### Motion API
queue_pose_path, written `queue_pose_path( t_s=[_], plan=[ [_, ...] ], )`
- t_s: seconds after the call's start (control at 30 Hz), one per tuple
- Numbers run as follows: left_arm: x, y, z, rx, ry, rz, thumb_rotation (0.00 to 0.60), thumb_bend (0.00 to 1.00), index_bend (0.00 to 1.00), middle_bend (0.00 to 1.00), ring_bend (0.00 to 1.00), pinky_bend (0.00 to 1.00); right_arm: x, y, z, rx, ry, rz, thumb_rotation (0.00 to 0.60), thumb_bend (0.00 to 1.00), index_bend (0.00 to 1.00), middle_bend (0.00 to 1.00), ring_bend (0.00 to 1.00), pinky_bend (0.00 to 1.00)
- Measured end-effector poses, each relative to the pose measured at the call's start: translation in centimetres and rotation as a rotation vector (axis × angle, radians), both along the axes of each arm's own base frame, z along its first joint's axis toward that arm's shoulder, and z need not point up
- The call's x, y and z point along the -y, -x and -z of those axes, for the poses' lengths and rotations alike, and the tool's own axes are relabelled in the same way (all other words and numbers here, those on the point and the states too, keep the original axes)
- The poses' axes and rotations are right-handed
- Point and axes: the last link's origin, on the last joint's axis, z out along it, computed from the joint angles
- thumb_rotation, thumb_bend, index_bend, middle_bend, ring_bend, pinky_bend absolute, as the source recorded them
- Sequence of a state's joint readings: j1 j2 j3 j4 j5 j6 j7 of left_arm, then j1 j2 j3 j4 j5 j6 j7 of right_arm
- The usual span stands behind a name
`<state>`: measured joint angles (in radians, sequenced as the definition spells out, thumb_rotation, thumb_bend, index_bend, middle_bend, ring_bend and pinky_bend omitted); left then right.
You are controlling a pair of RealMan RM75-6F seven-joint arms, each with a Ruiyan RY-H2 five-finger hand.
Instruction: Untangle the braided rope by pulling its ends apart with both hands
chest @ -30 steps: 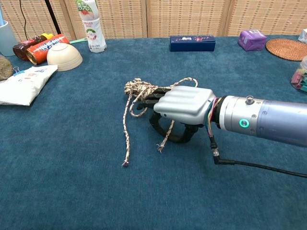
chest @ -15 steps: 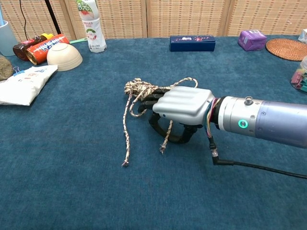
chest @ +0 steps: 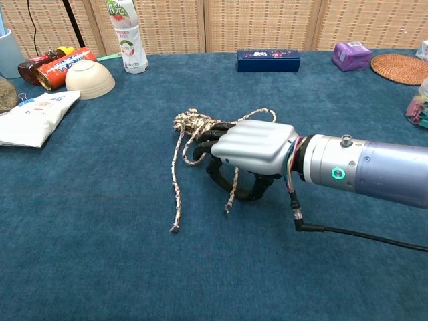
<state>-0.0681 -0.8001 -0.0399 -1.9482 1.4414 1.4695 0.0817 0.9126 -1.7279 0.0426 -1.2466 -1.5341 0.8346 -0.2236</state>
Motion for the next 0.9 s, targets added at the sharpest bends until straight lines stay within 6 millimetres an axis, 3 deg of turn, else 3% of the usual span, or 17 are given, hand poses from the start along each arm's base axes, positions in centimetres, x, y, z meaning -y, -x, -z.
queue_pose_path(
  t_s=[0.7, 0.9],
  plan=[
    [-1.1, -0.5, 1.5, -0.014, 0.071, 0.055, 0.600, 0.07, 0.30, 0.12, 0.00, 0.00, 0.4, 0.0, -2.2, 0.037, 0.037, 0.008, 0.600, 0.43, 0.61, 0.17, 0.00, 0.00],
    [-2.8, -1.9, 3.1, -0.073, 0.166, 0.177, 0.600, 0.09, 0.35, 0.13, 0.00, 0.00, 0.1, 0.5, -3.2, 0.054, 0.056, 0.028, 0.600, 0.43, 0.61, 0.18, 0.00, 0.00]
  ],
)
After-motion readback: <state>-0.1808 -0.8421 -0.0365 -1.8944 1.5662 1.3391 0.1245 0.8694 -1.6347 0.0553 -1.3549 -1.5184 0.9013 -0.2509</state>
